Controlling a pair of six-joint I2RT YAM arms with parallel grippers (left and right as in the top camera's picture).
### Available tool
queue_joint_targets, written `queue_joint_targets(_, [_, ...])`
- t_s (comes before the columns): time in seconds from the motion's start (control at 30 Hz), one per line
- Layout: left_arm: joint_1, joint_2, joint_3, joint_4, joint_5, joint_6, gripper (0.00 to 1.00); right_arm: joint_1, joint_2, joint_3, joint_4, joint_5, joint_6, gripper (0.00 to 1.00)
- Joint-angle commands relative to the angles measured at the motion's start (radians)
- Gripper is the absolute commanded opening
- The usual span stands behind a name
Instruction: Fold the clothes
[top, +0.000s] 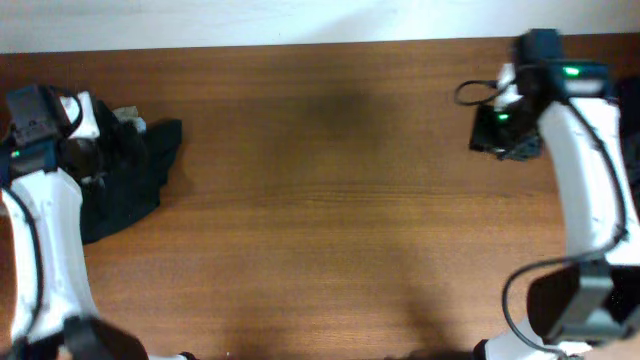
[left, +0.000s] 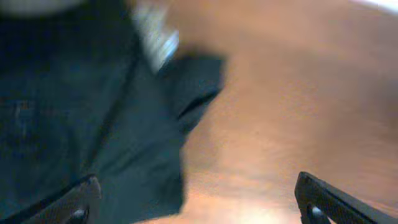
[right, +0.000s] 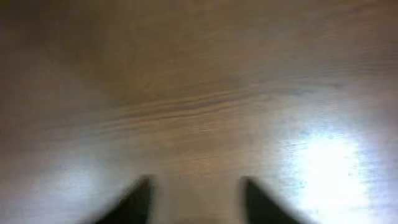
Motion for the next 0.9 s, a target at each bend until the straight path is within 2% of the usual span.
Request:
queue_joint_targets(0.0, [-0.144,-0.061,0.004,0.003,0.074,0.090,0.99,-0.107,-0.053,0.014,-0.051,-0.230,-0.034,0.88])
queue_joint_targets(0.1, [-0.282,-0.061,0.004,-0.199,0.024,0.090,0.99,-0.146,-0.070,0.010,-0.135,-0.219,-0.109,0.89])
queue_joint_targets(0.2, [-0.294,-0.074,0.003,-0.358,-0.008,0.081,0.99,-0.146,-0.167,-0.048,-0.146,-0.174,-0.109,0.90])
queue_joint_targets(0.23, [-0.295,-0.090,-0.002,-0.366,-0.027,0.080,0.99,-0.146,-0.206,-0.080,-0.132,-0.162,-0.109,0.90])
queue_joint_targets(0.3, [-0.296,-0.180,-0.057,-0.315,-0.027,0.062,0.99,-0.146,-0.352,-0.243,-0.021,-0.151,-0.105,0.92])
queue_joint_targets(0.33, [-0.296,-0.261,-0.123,-0.242,-0.028,0.050,0.99,-0.146,-0.461,-0.376,0.069,-0.151,-0.101,1.00])
queue_joint_targets(0.4, [-0.296,-0.449,-0.296,-0.113,-0.087,-0.014,0.99,-0.146,-0.665,-0.624,0.238,-0.151,-0.102,0.99])
queue_joint_targets(0.43, [-0.296,-0.649,-0.479,0.000,-0.124,-0.066,0.99,-0.146,-0.808,-0.777,0.336,-0.148,-0.101,0.99])
queue_joint_targets(0.47, [-0.296,-0.776,-0.592,0.071,-0.113,-0.066,0.99,-0.146,-0.909,-0.875,0.389,-0.149,-0.101,0.99])
queue_joint_targets(0.57, [-0.296,-1.037,-0.809,0.206,-0.113,-0.066,0.99,-0.146,-1.093,-1.044,0.460,-0.148,-0.102,0.99])
queue_joint_targets(0.67, [-0.296,-1.125,-0.842,0.127,-0.114,-0.065,0.99,-0.146,-1.128,-1.097,0.459,-0.149,-0.102,0.99])
queue_joint_targets(0.87, [-0.296,-1.125,-0.842,-0.014,-0.114,-0.065,0.99,-0.146,-1.078,-1.097,0.459,-0.149,-0.102,0.99])
